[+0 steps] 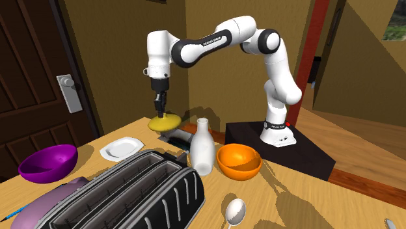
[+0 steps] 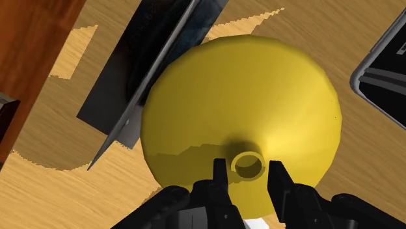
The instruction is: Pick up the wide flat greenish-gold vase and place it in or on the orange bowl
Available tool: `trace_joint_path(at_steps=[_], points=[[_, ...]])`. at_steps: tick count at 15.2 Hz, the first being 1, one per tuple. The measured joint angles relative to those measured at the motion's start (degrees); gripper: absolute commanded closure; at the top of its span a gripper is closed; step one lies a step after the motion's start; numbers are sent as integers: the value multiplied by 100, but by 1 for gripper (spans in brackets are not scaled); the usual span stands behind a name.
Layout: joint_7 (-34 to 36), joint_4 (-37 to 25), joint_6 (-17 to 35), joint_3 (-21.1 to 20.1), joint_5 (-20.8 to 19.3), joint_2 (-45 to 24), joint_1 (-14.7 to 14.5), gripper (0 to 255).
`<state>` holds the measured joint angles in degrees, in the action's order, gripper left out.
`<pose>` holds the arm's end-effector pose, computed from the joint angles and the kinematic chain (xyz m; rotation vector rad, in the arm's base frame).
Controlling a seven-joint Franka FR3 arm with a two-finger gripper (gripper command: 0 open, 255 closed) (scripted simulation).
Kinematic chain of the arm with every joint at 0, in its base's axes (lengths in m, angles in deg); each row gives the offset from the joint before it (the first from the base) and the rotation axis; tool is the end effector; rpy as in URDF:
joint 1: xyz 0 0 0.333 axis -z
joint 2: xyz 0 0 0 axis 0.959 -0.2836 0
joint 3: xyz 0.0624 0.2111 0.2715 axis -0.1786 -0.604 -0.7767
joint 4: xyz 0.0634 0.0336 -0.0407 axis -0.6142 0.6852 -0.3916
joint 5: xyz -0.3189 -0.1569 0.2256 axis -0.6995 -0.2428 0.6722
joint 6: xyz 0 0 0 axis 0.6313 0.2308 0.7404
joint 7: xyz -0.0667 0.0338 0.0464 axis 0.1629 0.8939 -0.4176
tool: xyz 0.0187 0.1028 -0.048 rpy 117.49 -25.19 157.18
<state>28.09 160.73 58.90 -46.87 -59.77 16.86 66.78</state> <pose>0.7009 0.1725 0.4743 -3.0794 0.1557 -0.0848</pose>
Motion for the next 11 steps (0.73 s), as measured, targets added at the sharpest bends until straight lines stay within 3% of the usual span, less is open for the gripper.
trace_joint_path(at_steps=[3,11], points=[[47,-10,-106,-17,5,98,-28,255],[567,1627,216,-258,139,1438,-305,255]])
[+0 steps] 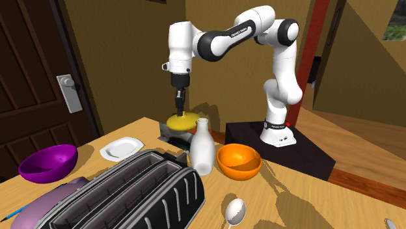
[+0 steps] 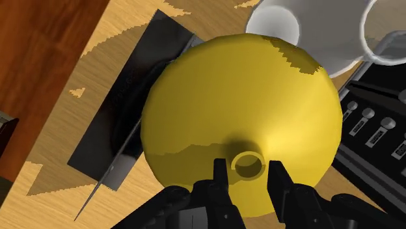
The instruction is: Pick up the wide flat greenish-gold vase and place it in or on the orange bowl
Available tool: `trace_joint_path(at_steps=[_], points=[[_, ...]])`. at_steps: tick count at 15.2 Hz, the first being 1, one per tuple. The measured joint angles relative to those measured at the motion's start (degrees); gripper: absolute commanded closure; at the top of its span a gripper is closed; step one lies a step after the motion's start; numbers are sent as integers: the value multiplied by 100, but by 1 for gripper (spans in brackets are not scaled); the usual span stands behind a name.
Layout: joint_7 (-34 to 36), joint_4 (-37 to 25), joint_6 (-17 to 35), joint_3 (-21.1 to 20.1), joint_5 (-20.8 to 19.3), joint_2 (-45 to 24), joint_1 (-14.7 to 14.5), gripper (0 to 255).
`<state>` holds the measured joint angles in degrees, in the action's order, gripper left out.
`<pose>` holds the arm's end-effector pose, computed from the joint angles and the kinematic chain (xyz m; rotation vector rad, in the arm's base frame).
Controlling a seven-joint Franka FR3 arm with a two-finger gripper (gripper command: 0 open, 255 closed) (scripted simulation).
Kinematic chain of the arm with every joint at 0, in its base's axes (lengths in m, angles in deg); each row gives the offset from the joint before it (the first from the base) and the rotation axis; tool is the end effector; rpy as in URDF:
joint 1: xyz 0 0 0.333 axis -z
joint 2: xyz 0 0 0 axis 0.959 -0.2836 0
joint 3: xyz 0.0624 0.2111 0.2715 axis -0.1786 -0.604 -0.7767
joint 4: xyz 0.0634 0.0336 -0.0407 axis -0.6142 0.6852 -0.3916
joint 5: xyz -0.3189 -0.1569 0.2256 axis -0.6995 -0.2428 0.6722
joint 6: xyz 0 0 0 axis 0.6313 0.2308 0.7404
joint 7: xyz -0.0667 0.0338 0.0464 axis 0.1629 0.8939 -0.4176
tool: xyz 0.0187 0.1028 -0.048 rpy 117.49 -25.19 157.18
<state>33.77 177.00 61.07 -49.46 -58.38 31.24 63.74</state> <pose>0.6015 0.2231 0.5026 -3.0787 0.1542 -0.0841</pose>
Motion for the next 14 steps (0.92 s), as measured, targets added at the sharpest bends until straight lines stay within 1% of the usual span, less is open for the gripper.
trace_joint_path(at_steps=[5,10,14], points=[[432,881,119,-226,125,791,-238,255],[866,1501,146,-478,269,1416,-482,255],[1244,1873,68,-708,421,1898,-697,255]])
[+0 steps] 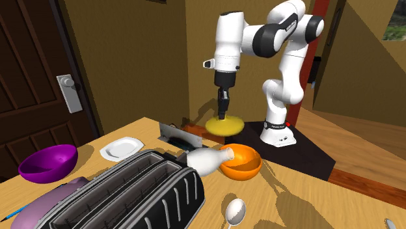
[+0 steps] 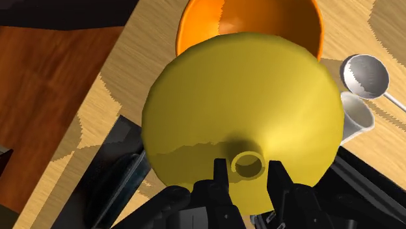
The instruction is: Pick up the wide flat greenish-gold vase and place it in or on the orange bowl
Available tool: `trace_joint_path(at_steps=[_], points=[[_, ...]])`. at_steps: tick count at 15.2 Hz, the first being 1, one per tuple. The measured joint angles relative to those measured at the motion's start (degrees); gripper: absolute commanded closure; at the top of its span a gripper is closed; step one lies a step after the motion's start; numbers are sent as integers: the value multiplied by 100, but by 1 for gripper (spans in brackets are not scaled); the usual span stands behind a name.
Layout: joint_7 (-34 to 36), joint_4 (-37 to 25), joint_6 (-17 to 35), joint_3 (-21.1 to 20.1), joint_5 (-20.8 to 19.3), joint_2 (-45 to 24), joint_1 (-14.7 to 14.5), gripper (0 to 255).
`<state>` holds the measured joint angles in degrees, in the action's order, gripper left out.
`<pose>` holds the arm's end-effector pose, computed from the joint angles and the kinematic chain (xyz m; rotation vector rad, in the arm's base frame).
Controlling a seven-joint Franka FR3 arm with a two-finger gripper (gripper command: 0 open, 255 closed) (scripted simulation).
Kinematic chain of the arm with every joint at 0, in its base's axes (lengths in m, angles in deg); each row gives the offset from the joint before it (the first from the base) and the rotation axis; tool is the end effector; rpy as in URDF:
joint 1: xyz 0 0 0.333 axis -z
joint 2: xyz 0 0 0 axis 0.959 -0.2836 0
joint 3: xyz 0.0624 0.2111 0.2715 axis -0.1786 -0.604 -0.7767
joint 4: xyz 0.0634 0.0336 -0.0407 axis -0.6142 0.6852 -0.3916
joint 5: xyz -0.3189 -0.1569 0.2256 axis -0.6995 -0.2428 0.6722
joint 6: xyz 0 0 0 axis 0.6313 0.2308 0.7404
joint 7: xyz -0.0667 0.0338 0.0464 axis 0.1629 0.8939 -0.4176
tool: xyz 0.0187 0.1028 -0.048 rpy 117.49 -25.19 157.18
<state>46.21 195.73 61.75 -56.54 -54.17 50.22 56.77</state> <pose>0.4269 0.3143 0.5228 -3.0792 0.1540 -0.0846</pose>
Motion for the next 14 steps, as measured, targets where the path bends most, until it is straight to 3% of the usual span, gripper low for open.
trace_joint_path(at_steps=[6,14], points=[[566,370,-98,-360,217,524,-312,255],[629,866,463,-446,234,455,-348,255]])
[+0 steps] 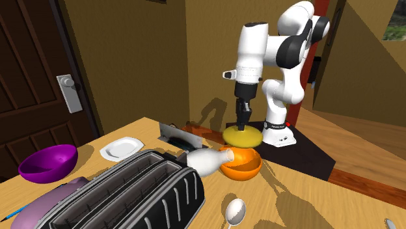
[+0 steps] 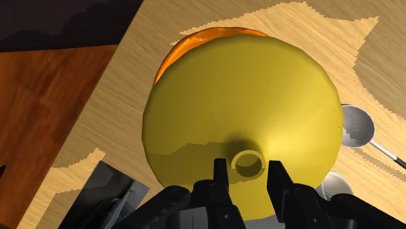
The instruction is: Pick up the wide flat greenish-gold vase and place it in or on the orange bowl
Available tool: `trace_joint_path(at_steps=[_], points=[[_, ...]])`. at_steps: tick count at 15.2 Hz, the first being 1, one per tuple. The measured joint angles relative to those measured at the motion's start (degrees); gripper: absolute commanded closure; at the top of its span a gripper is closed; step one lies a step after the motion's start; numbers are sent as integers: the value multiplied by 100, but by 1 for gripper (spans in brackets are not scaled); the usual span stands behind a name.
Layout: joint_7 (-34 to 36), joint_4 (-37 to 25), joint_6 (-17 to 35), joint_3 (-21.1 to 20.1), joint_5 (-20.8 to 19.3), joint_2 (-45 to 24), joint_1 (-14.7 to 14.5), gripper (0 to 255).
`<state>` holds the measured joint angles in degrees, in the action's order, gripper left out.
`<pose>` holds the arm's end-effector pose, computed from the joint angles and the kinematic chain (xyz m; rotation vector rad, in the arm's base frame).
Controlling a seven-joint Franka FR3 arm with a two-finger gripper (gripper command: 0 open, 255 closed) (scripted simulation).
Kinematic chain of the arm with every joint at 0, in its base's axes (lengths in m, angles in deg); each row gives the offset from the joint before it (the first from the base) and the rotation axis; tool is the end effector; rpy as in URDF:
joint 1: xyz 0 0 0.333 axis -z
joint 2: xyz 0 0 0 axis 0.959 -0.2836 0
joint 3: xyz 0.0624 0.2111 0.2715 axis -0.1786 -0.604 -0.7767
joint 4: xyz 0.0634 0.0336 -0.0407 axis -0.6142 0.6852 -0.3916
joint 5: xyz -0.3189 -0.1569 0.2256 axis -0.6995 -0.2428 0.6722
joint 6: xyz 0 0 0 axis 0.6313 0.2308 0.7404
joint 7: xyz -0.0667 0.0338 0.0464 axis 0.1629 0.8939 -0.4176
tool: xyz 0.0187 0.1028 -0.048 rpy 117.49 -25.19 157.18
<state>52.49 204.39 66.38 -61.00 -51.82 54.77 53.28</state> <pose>0.3547 0.3512 0.4881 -3.0799 0.1557 -0.0840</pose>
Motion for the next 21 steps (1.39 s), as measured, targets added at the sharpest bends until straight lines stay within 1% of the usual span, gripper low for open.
trace_joint_path(at_steps=[12,19,20,21], points=[[81,632,1012,-115,-89,-398,11,255],[86,692,1117,-122,-103,-442,15,255],[85,692,1117,-122,-103,-442,15,0],[85,691,1118,-122,-103,-442,15,0]])
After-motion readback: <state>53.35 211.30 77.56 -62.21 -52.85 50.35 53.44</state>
